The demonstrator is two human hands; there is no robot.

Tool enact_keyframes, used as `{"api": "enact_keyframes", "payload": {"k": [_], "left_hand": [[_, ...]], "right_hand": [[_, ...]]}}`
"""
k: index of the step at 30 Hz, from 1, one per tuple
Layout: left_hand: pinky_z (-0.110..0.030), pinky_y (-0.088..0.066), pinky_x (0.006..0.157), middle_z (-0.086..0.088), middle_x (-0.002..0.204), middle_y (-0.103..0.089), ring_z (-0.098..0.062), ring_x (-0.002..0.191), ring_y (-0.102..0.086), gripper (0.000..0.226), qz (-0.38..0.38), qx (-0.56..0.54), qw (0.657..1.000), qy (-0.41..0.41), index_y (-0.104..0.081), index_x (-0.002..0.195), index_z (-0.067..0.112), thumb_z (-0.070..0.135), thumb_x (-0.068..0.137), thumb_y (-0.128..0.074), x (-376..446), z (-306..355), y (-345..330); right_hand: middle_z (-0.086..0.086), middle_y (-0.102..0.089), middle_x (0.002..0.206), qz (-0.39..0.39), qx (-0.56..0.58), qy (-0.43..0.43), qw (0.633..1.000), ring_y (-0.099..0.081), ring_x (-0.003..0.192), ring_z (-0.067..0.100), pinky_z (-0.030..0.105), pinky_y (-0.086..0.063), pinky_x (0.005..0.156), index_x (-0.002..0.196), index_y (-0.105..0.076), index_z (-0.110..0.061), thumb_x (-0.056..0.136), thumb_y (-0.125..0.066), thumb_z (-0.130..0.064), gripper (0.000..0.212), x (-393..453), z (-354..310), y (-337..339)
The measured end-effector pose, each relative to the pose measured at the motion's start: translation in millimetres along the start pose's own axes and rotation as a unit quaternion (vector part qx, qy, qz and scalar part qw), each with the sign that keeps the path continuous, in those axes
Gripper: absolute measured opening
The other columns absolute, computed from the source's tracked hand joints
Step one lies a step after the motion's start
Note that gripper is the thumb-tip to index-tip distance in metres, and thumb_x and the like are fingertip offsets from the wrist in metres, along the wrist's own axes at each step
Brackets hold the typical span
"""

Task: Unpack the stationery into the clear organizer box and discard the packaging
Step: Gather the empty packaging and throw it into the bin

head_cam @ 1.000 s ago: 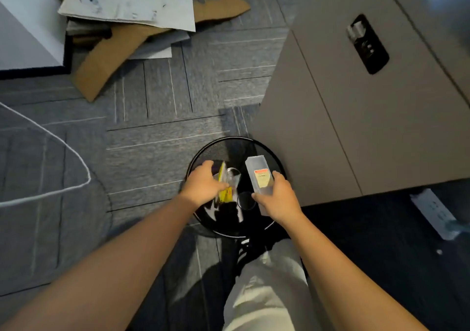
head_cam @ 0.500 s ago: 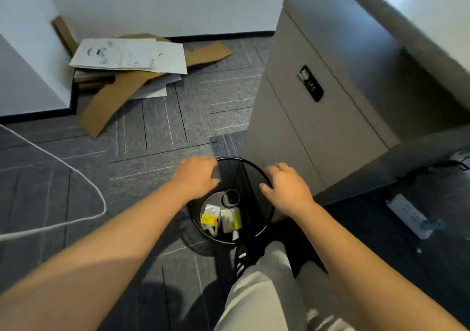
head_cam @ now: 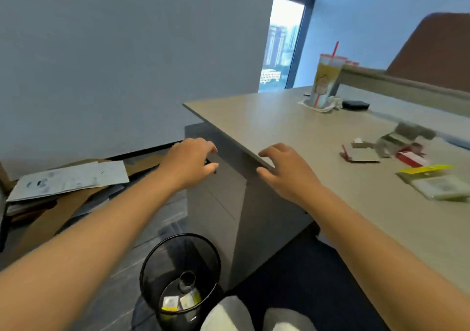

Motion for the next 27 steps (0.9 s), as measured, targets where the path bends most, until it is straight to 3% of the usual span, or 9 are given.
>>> {"api": "enact_keyframes", "payload": {"k": [11,19,23,27], "left_hand": [[-0.033,-0.040,0.098,-0.004,0.132,-0.049,-0.021,0.116,-0.049,0.040,-0.046,-0.062,0.986,-0.150,-0.049,0.123,0.016,0.033,0.087,-0.051,53.8,192.4,-51.8],[-0.030,-0.034,0.103,-0.002,0.141,-0.038,-0.020,0.126,-0.038,0.053,-0.009,-0.111,0.979,-0.173,-0.041,0.131,0.017,0.033,0.083,-0.058,113.7,248.5,-72.1],[-0.036,-0.034,0.105,-0.006,0.145,-0.032,-0.024,0.129,-0.036,0.068,-0.040,-0.110,0.983,-0.143,-0.032,0.136,0.017,0.038,0.079,-0.063,143.7,257.6,-95.5],[-0.038,-0.038,0.102,-0.007,0.139,-0.040,-0.025,0.123,-0.041,0.073,-0.064,-0.094,0.986,-0.125,-0.031,0.136,0.013,0.043,0.077,-0.064,159.9,263.0,-112.8]], "right_hand": [[0.008,-0.045,0.135,0.058,-0.067,-0.226,0.970,-0.040,0.124,0.022,0.032,-0.034,0.100,0.125,-0.047,-0.013,0.084,-0.056,-0.024,0.044,-105.2,195.0,84.9],[0.009,-0.022,0.149,0.014,-0.111,-0.289,0.951,-0.024,0.134,0.029,0.040,-0.026,0.108,0.139,-0.022,-0.023,0.070,-0.064,-0.054,0.087,-94.2,279.7,97.2],[0.007,-0.028,0.145,-0.006,-0.094,-0.303,0.948,-0.033,0.128,0.026,0.038,-0.033,0.102,0.138,-0.022,-0.020,0.074,-0.059,-0.056,0.083,-93.7,297.6,81.3],[0.004,-0.028,0.145,0.016,-0.103,-0.271,0.957,-0.032,0.128,0.024,0.037,-0.030,0.104,0.137,-0.027,-0.019,0.078,-0.058,-0.048,0.073,-92.7,297.8,82.2]]}}
Point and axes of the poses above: each hand's wrist, its own x-axis towards the middle knuckle, its own y-axis out of the back of the hand, z = x × y, the point moved 8 cm from there along x, towards the middle knuckle
